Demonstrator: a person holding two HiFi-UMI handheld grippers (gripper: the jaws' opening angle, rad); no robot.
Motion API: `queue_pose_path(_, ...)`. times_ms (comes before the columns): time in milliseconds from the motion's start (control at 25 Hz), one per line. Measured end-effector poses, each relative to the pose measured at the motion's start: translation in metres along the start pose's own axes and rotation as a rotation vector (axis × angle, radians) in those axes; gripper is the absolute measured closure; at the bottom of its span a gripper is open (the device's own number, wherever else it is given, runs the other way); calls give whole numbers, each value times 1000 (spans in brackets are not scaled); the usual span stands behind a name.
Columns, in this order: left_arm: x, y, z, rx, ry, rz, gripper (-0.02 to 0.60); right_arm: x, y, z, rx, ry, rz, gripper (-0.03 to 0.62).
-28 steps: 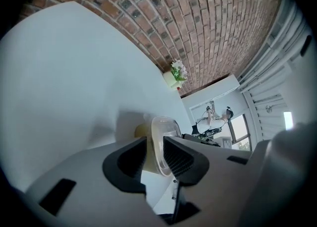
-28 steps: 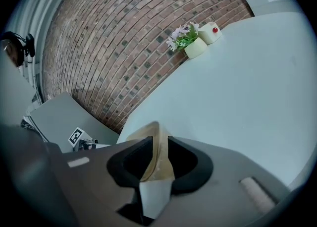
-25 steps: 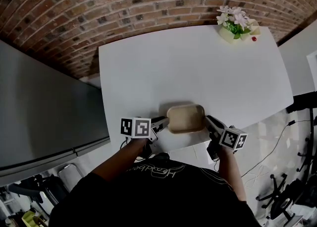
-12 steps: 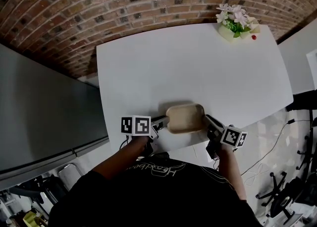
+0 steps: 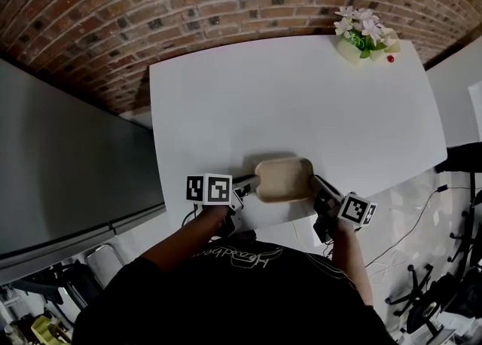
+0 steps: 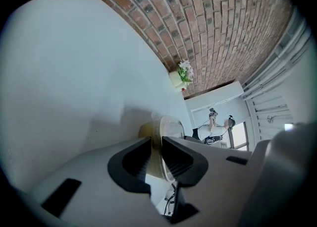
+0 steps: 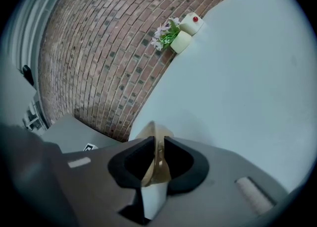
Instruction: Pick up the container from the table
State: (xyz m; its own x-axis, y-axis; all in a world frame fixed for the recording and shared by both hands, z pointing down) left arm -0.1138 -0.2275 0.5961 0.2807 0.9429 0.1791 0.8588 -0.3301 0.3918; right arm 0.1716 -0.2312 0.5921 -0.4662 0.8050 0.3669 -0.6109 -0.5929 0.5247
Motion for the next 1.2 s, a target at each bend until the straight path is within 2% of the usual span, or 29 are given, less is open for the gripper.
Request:
queue_pose_path(280, 0, 0, 3, -19, 15, 23, 522, 1, 1, -5, -24, 8, 17, 537)
queue_pose_path(440, 1, -1, 3, -31, 12, 31, 528, 6, -2, -1, 9, 19, 27, 540)
queue_pose_path(720, 4, -2, 9, -47, 27, 44, 534, 10, -12, -5, -3, 12, 64, 540)
queue_pose_path(960, 14, -14, 27, -20, 51, 67, 535, 13, -31, -20, -45, -25, 97, 540)
queue_pose_path(1200, 32, -34, 53, -9, 110, 107, 535, 23, -59, -39, -66, -103, 120, 540)
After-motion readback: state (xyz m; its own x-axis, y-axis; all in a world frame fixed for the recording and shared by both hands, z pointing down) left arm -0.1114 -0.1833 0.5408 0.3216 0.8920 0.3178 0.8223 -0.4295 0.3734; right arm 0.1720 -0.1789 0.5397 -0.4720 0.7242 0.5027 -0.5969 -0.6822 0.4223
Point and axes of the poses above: the fingertips, and each gripper's own axes: y forward along the fingers, z to its right, x out of its underside, the point moved 8 cm from there along -y, backward along the fingers, and after that the axes turned 9 degrees about x, right-handed, at the moved point
